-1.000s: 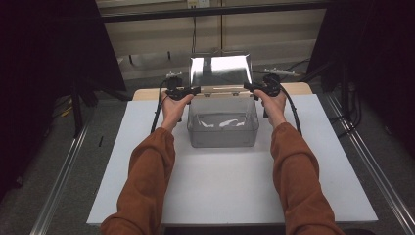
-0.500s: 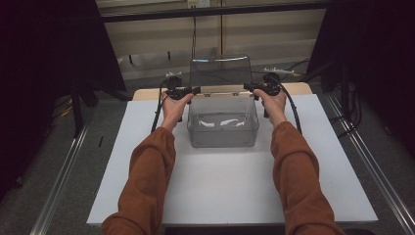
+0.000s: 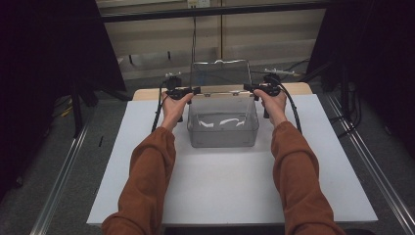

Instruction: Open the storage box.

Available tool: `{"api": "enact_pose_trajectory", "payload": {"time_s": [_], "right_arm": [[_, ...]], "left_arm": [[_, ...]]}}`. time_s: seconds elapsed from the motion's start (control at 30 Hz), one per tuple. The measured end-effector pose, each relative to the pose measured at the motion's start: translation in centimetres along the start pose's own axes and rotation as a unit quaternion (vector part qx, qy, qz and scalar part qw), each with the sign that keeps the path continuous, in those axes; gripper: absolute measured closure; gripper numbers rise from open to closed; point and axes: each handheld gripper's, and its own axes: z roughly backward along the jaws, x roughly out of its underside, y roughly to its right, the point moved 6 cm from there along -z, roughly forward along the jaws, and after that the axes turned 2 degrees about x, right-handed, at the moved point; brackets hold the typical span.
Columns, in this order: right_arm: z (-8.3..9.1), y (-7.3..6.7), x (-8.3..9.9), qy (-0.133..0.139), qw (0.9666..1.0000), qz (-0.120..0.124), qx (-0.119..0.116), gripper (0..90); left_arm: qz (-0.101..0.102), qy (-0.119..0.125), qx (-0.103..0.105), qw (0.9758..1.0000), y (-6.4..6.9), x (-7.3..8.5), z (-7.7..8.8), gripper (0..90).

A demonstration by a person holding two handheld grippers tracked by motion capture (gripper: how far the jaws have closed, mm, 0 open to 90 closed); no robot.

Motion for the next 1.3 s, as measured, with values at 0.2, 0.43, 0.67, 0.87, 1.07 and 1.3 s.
{"api": "enact_pose_trajectory", "payload": {"time_s": [0.2, 0.43, 0.67, 0.87, 1.07, 1.3], "right_arm": [[0.0, 0.1, 0.1, -0.002, 1.0, -0.003, 0.002, 55.2], [-0.2, 0.0, 0.4, -0.005, 0.9997, 0.015, 0.017, 63.7], [-0.1, 0.0, 0.0, 0.024, 0.998, 0.042, 0.042, 48.2], [0.3, -0.1, -0.3, 0.039, 0.9964, 0.057, 0.049, 40.4], [1.1, -0.4, -0.3, 0.047, 0.9954, 0.066, 0.051, 28.6], [1.9, -0.8, -0.3, 0.058, 0.9921, 0.097, 0.055, 17.9]], "left_arm": [[0.007, -0.001, 0.003, 1.0, -0.2, 0.1, -0.1, 49.2], [-0.007, 0.001, 0.001, 1.0, -0.1, 0.2, -0.2, 49.3], [0.002, 0.017, -0.007, 0.9998, -0.4, 0.4, -0.5, 32.6], [-0.027, 0.029, 0.003, 0.9992, -0.5, 0.0, 0.0, 26.8], [-0.052, 0.034, 0.001, 0.998, -0.1, -0.2, 0.5, 20.5], [-0.078, 0.046, 0.005, 0.9959, 0.1, 0.3, 1.2, 12.7]]}}
